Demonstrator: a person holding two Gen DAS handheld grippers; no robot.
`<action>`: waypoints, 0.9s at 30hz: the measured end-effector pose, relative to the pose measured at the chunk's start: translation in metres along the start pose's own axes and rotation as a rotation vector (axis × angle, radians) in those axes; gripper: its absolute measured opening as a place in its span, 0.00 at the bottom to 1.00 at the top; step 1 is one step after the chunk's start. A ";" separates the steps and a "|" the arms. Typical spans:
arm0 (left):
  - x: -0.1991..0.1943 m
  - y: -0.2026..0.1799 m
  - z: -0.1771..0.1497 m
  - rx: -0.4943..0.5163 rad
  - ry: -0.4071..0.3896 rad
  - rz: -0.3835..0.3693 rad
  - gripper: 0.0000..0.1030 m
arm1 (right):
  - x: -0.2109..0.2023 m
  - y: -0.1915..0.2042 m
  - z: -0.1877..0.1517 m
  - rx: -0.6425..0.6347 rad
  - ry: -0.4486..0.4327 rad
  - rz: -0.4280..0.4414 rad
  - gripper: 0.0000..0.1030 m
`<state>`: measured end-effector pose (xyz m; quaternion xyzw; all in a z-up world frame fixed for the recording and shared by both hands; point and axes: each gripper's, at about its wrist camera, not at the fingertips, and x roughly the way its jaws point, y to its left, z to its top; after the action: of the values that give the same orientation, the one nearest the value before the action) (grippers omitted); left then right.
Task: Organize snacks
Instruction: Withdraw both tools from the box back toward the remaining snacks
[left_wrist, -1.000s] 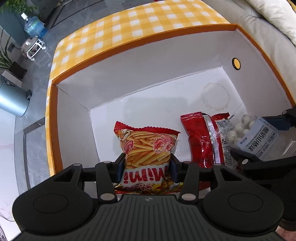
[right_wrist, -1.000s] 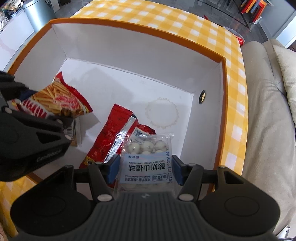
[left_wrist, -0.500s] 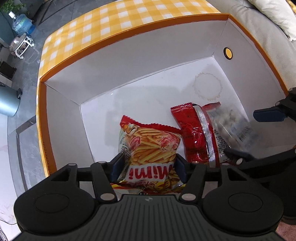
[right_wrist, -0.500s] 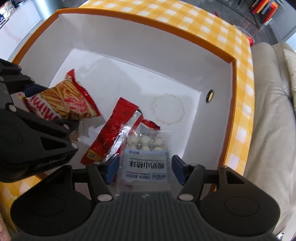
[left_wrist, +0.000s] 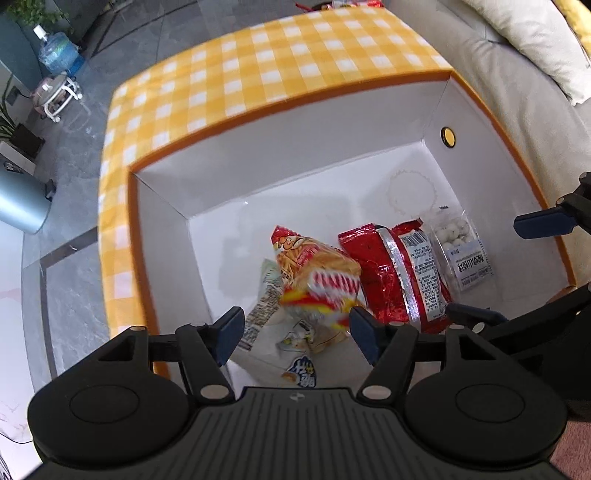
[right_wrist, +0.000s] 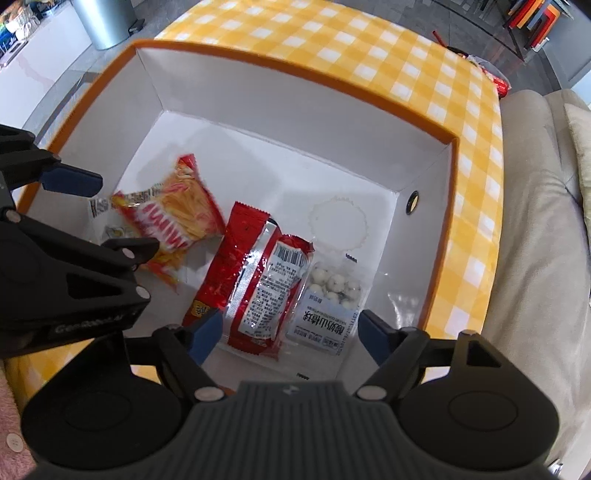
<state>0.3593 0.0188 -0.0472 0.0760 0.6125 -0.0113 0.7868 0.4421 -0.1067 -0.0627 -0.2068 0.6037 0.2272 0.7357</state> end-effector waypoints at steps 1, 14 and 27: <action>-0.004 0.001 -0.001 -0.003 -0.010 0.000 0.74 | -0.004 0.000 -0.001 0.005 -0.008 -0.001 0.75; -0.064 0.003 -0.040 -0.022 -0.174 0.008 0.74 | -0.057 0.009 -0.031 0.035 -0.127 0.022 0.76; -0.122 -0.012 -0.105 0.005 -0.332 0.000 0.74 | -0.106 0.032 -0.097 0.073 -0.274 0.065 0.76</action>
<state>0.2264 0.0122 0.0439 0.0750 0.4739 -0.0252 0.8770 0.3287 -0.1461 0.0224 -0.1272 0.5117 0.2548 0.8106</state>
